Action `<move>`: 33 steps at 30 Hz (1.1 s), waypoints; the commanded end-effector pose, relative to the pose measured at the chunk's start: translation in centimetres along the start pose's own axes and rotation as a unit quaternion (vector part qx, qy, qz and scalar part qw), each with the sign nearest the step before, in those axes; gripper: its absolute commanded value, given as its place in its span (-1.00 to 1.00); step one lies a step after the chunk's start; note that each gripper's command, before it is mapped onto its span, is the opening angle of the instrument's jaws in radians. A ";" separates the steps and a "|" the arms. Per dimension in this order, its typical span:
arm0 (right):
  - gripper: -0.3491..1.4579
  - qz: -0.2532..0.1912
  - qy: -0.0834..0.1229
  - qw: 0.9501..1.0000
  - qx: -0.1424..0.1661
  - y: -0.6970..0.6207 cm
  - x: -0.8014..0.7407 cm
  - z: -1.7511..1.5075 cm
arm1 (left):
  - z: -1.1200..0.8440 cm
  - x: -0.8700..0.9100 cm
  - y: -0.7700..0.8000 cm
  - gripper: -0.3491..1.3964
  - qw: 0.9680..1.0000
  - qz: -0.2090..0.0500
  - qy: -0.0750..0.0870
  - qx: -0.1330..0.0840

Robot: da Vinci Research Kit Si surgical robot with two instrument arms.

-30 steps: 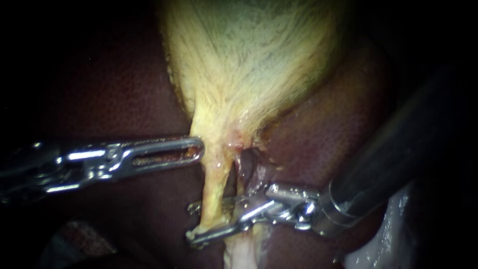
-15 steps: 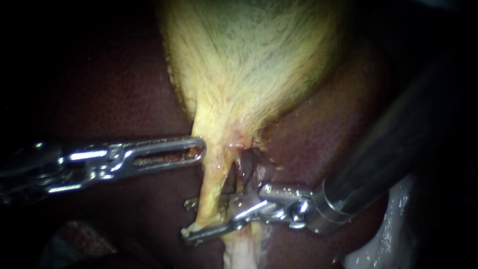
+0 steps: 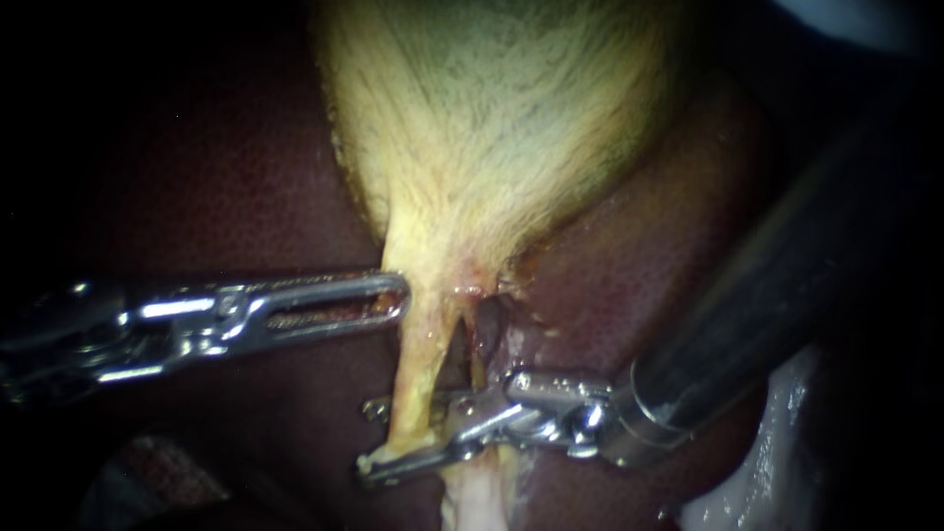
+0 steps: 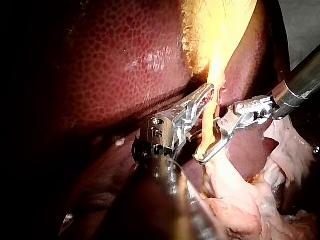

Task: Going back second clip left tube

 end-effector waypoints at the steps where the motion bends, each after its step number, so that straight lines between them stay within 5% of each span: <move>1: 0.05 -0.005 0.000 1.000 0.000 0.00 0.00 -0.02 | -0.01 0.00 0.00 -1.00 1.000 0.000 0.000 0.001; 21: 0.05 -0.064 -0.004 0.998 0.022 -0.21 -0.05 -0.12 | -0.02 0.00 0.01 -1.00 1.000 0.001 0.000 0.001; 33: 0.05 -0.062 -0.003 0.998 0.019 0.00 -0.07 -0.20 | -0.02 0.01 0.01 -1.00 1.000 0.001 0.000 0.001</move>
